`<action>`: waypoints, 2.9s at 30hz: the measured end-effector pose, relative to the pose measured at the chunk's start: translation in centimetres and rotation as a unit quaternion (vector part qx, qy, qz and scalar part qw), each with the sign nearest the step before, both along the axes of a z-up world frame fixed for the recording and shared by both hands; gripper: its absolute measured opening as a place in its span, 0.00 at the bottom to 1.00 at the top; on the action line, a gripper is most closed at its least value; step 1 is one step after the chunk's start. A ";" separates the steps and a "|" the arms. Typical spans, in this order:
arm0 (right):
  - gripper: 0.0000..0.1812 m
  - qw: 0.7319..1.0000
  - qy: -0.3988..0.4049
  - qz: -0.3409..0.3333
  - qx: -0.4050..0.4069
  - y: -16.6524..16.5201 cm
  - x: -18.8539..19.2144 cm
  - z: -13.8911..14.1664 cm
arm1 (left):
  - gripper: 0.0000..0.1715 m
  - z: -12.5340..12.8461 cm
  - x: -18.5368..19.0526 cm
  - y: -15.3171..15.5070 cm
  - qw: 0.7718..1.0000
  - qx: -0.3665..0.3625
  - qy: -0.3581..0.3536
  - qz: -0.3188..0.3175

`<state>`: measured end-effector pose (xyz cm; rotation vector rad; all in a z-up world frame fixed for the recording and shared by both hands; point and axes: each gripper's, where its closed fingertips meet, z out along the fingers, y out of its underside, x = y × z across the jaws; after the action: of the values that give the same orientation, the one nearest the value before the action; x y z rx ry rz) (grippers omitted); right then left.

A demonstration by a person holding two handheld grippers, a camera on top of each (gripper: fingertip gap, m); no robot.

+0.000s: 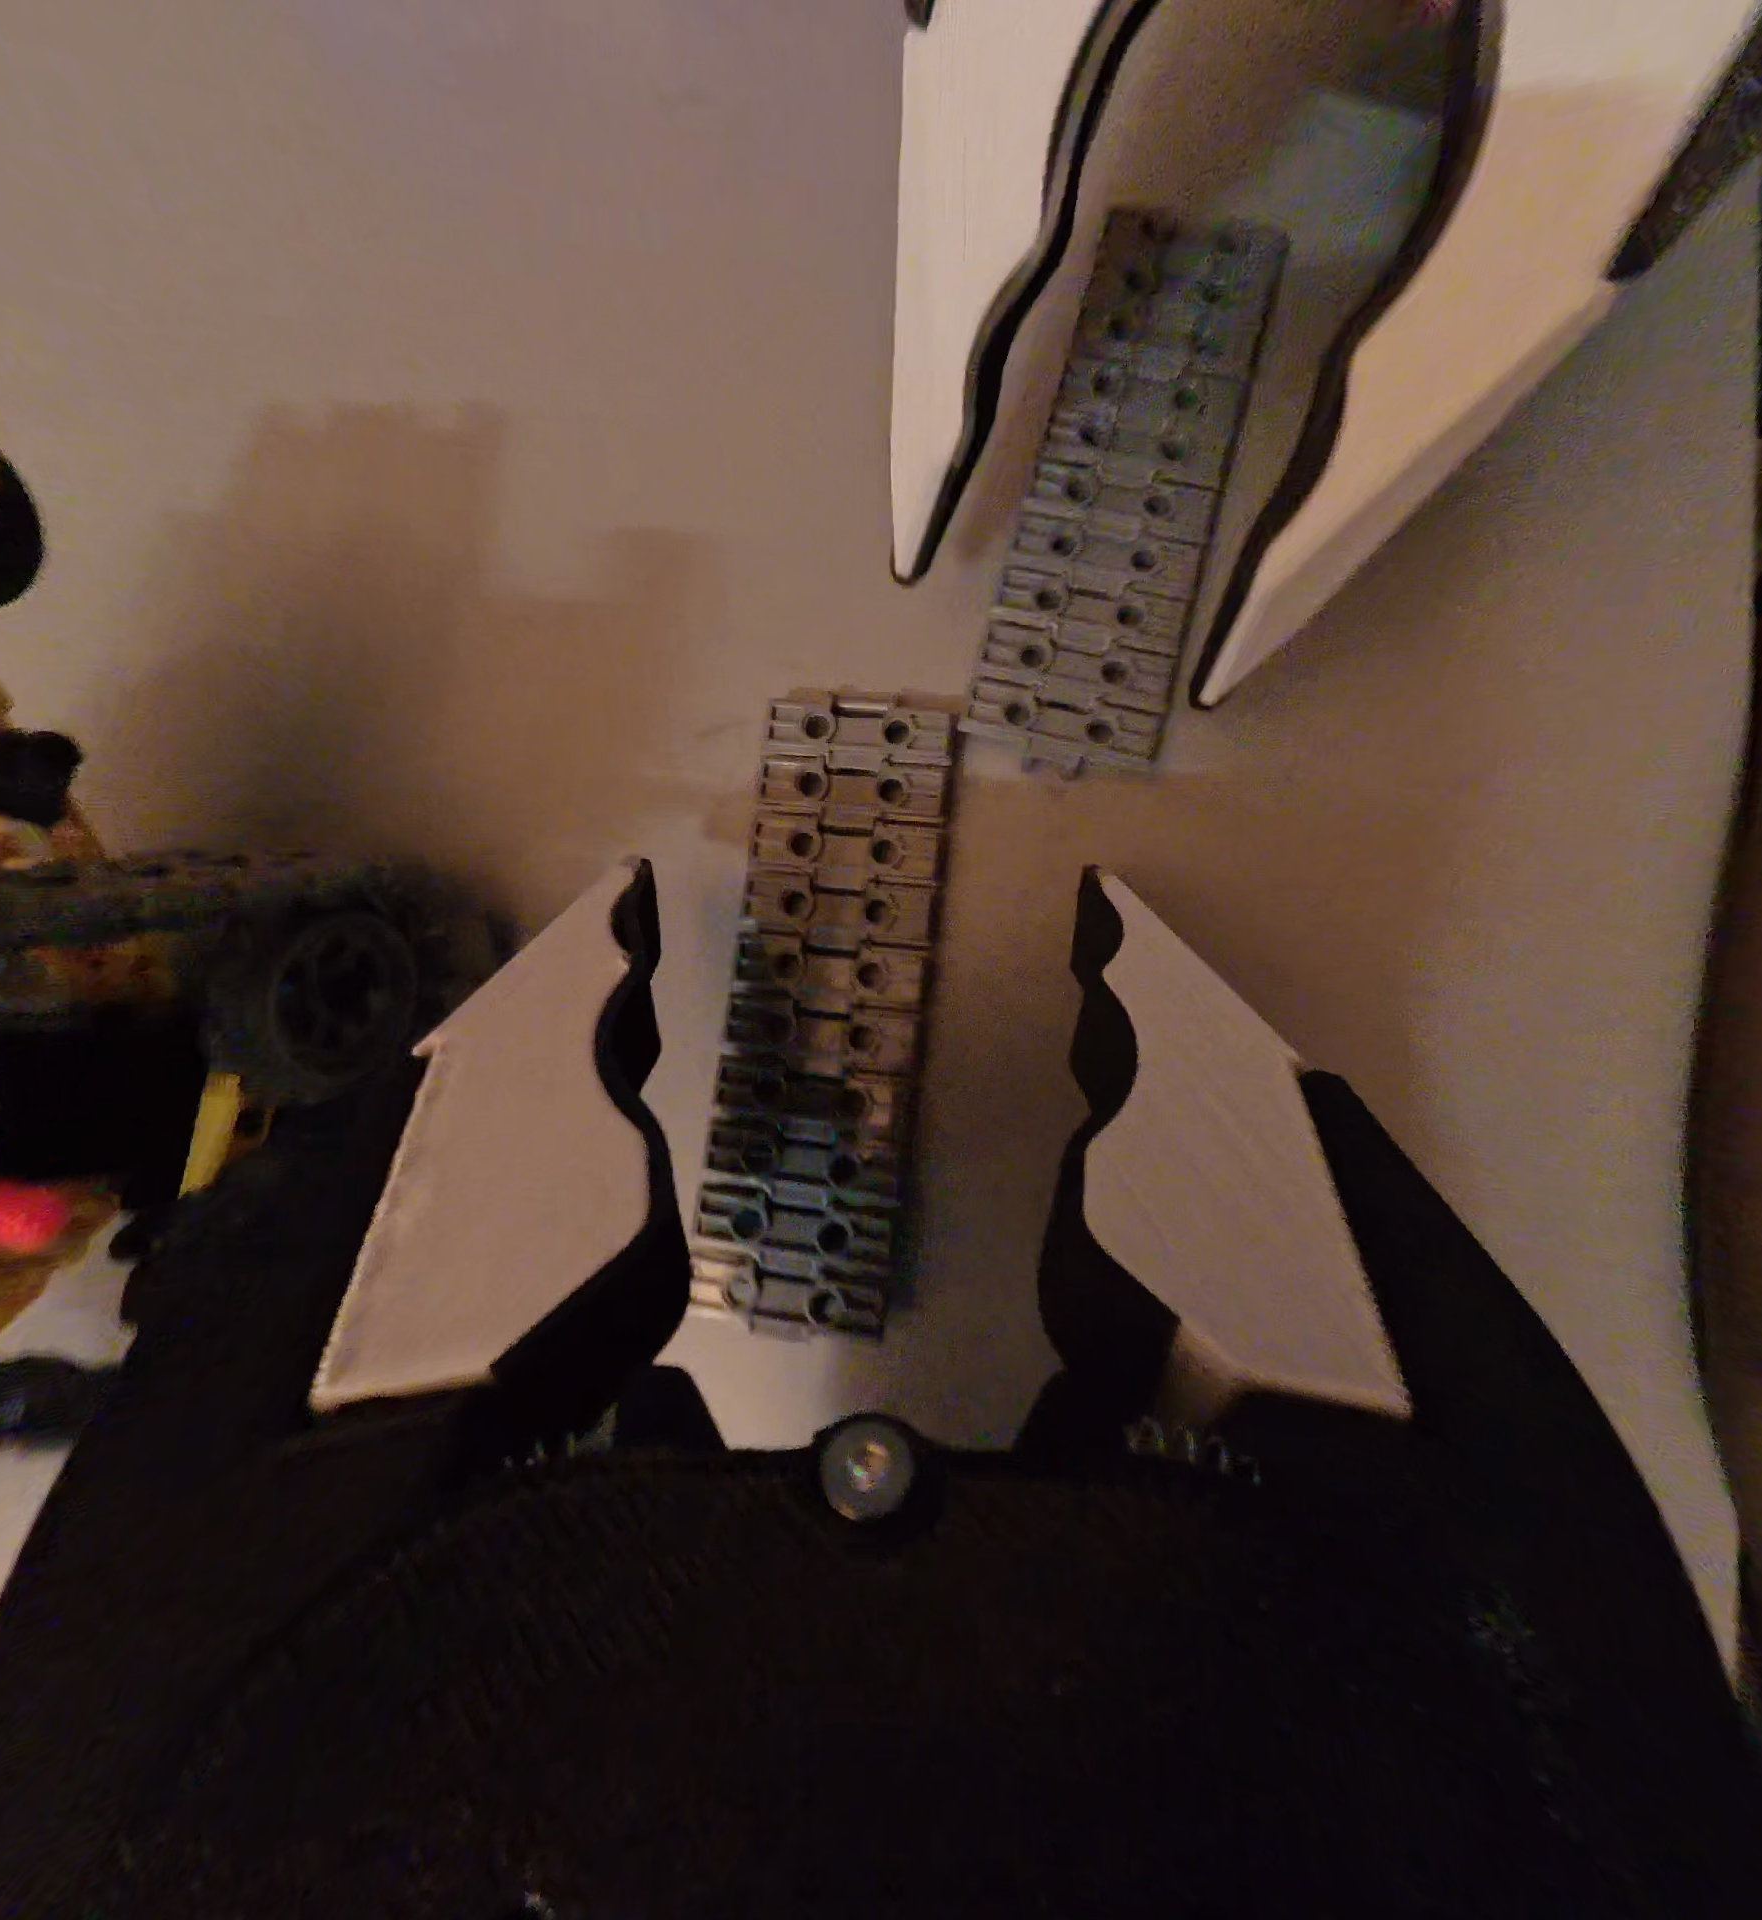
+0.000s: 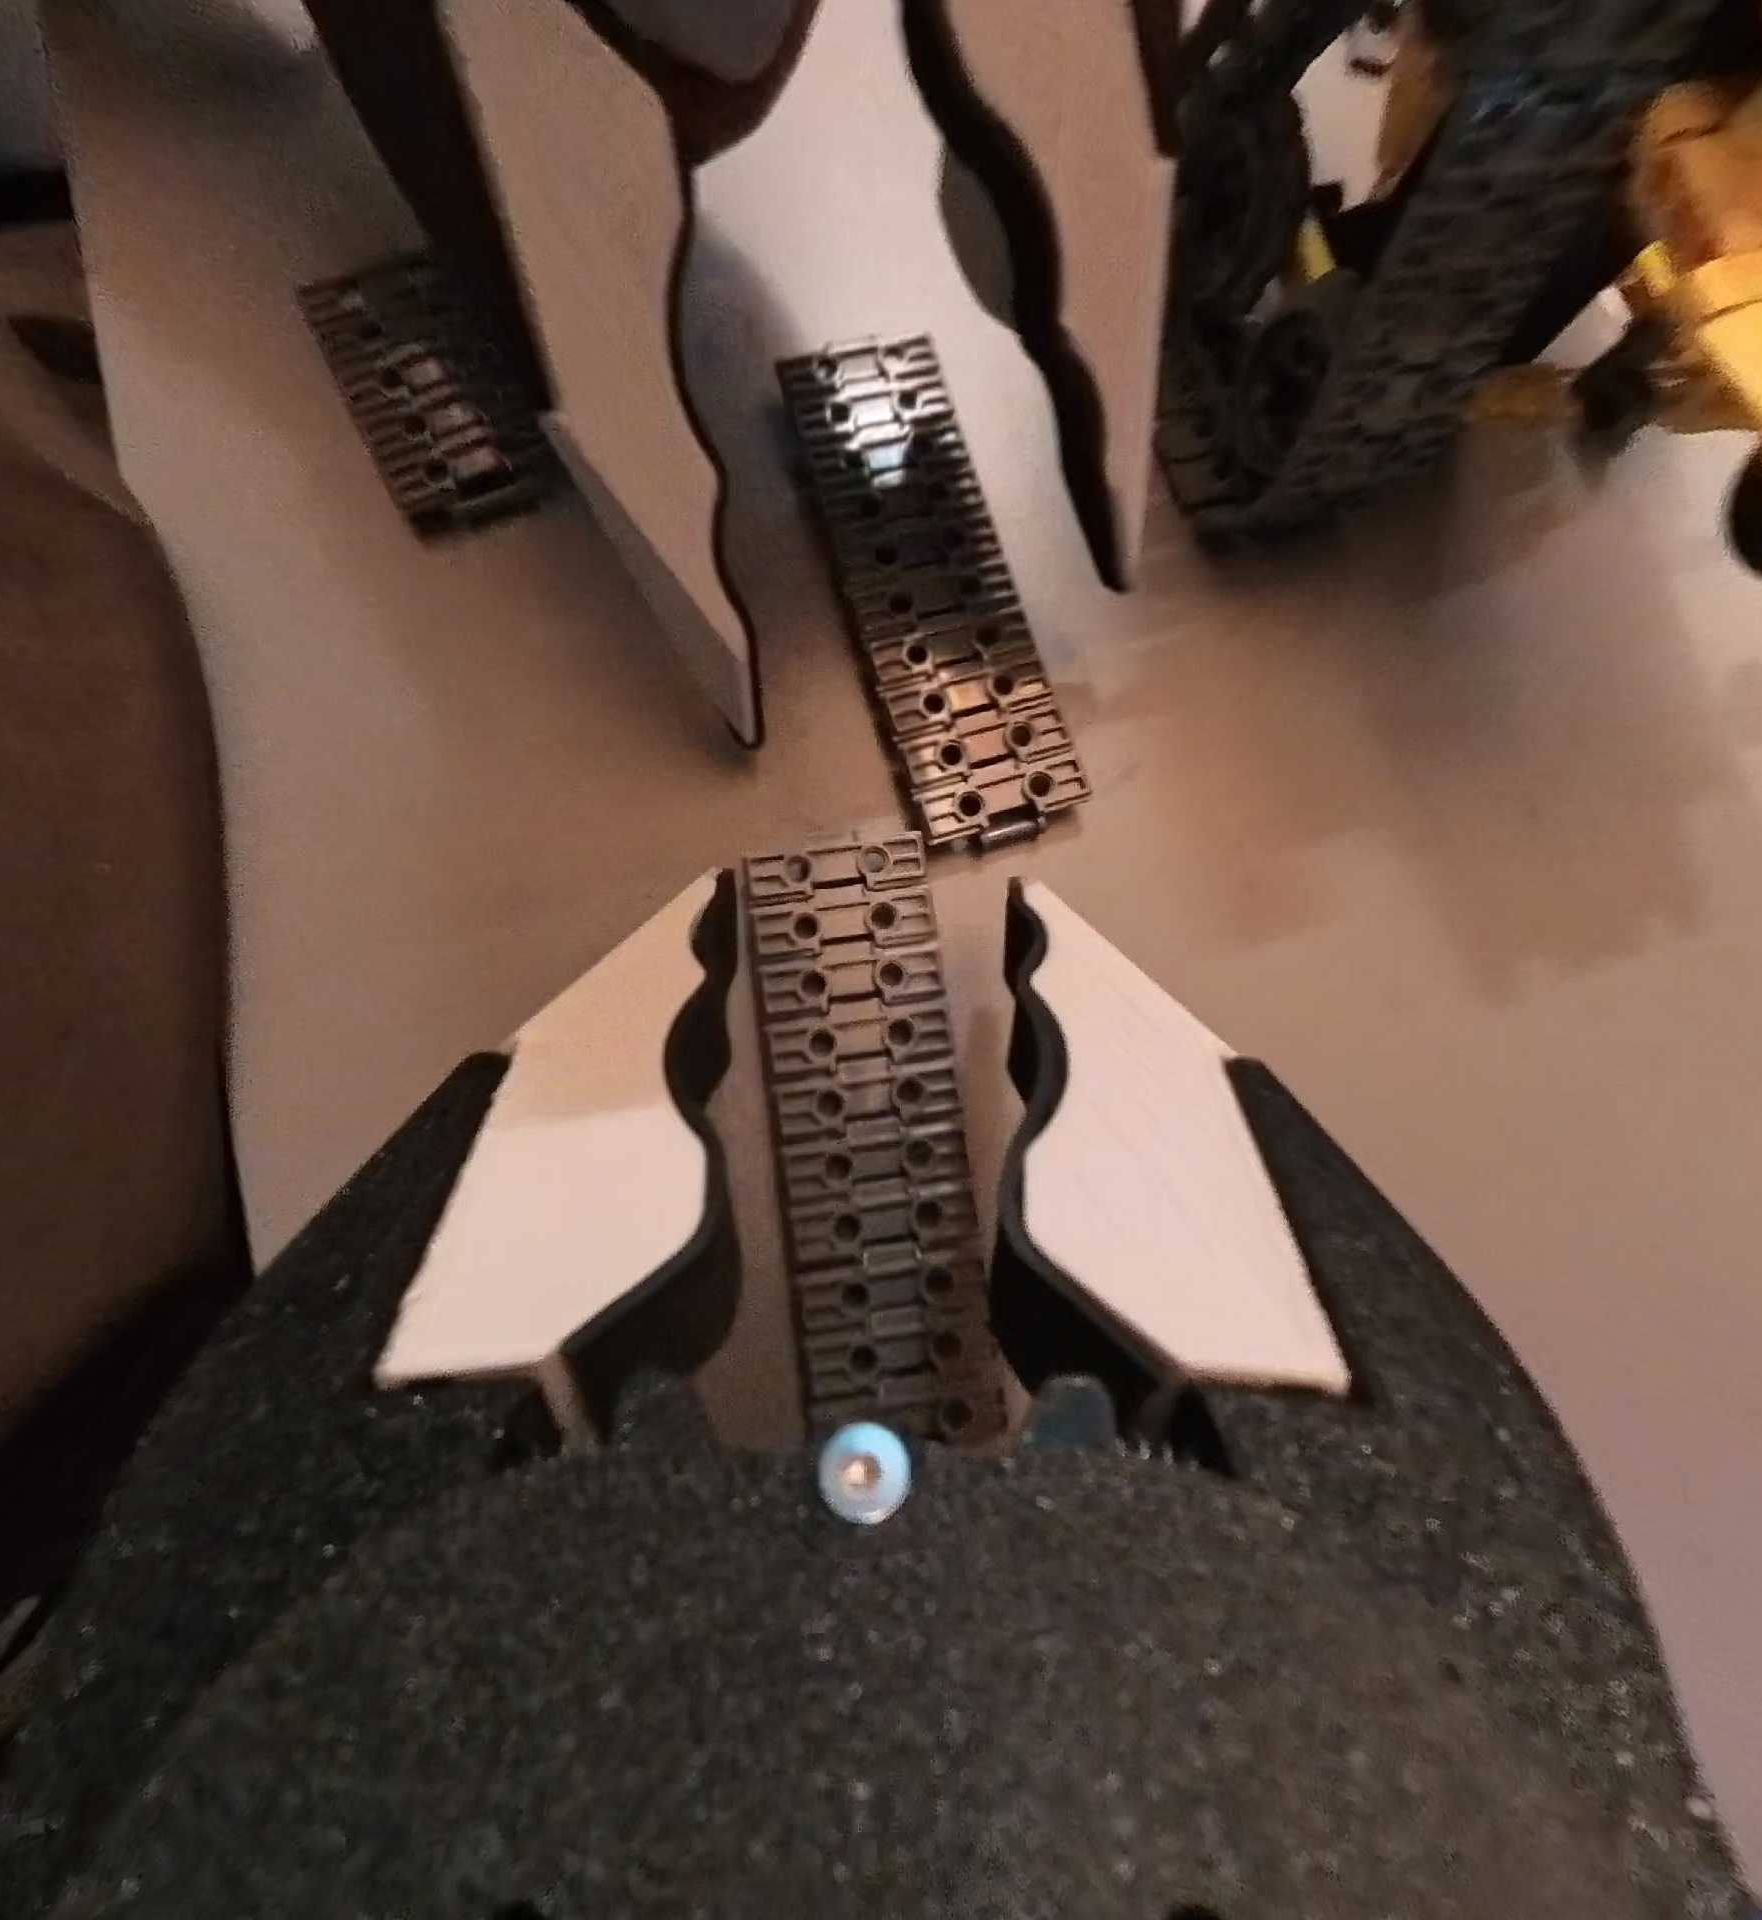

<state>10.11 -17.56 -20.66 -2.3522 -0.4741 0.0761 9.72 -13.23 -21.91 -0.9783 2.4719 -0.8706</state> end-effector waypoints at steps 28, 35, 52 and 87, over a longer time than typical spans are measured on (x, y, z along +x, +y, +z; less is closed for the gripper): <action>0.21 0.997 0.027 0.057 -0.041 0.8 0.3 -1.4 | 0.22 -0.6 -0.8 -2.4 0.993 -0.062 0.024 -0.094; 0.21 0.998 0.004 0.053 -0.043 0.6 0.7 -1.3 | 0.22 -0.7 -0.8 -2.4 0.993 -0.061 0.026 -0.094; 0.21 0.997 0.015 0.060 -0.048 0.6 0.3 -1.4 | 0.22 -0.7 -0.7 -2.4 0.993 -0.061 0.023 -0.096; 0.00 0.994 -0.100 0.039 -0.025 1.9 0.2 -1.1 | 0.22 -0.7 -0.5 -2.6 0.994 -0.069 0.041 -0.079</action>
<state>10.27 -15.66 -21.79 -2.4023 -0.6682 -0.1146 9.24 -15.87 -22.63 -0.8878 2.6158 -1.0852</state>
